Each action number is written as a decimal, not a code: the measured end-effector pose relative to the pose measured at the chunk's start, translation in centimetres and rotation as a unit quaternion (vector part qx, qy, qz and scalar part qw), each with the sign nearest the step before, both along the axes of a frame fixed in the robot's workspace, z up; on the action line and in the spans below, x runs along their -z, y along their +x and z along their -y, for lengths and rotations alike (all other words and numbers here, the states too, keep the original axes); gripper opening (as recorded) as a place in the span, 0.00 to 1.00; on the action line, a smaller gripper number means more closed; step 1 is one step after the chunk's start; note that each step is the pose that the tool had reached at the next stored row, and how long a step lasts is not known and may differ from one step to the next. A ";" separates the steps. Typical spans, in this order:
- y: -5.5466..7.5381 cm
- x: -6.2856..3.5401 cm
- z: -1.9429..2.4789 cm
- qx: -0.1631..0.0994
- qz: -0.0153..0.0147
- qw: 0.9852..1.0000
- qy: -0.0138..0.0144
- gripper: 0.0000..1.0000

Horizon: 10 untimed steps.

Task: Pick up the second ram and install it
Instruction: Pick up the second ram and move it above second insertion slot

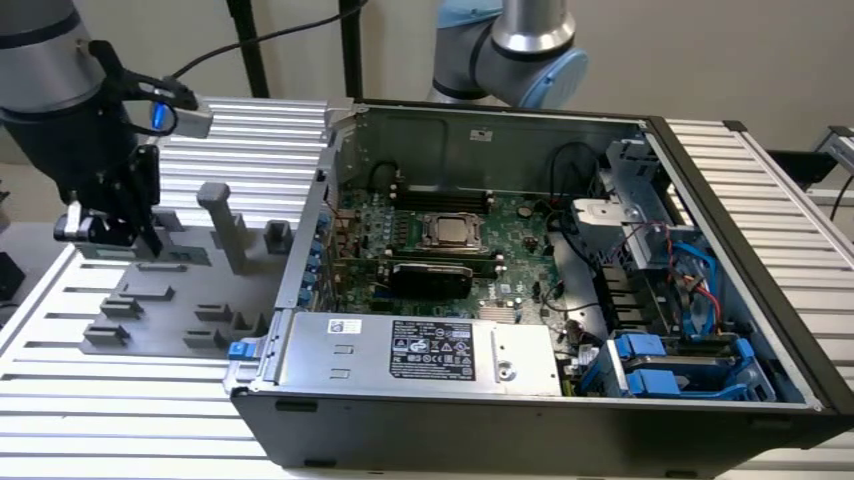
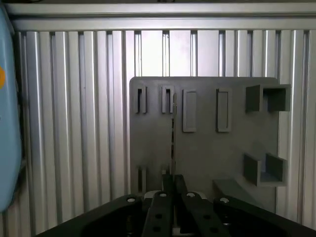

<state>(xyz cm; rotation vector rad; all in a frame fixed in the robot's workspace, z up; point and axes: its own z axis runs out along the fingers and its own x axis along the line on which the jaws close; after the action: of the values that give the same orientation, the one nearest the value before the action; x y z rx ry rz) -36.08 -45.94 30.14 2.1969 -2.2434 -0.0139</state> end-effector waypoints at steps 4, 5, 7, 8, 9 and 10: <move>1.1 -1.84 0.00 0.000 0.000 1.000 0.000 0.13; 1.5 -2.29 0.00 0.000 0.000 1.000 0.000 0.13; 2.2 -3.19 0.00 0.000 0.000 1.000 0.000 0.13; 2.6 -3.64 0.00 0.000 0.000 1.000 0.000 0.13; 3.0 -4.08 0.00 0.000 0.000 1.000 0.000 0.13; 3.5 -4.55 0.00 0.000 0.000 1.000 0.000 0.13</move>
<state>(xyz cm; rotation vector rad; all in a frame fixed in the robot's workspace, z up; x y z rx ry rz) -32.60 -45.93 34.69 2.1967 -2.2434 -0.0148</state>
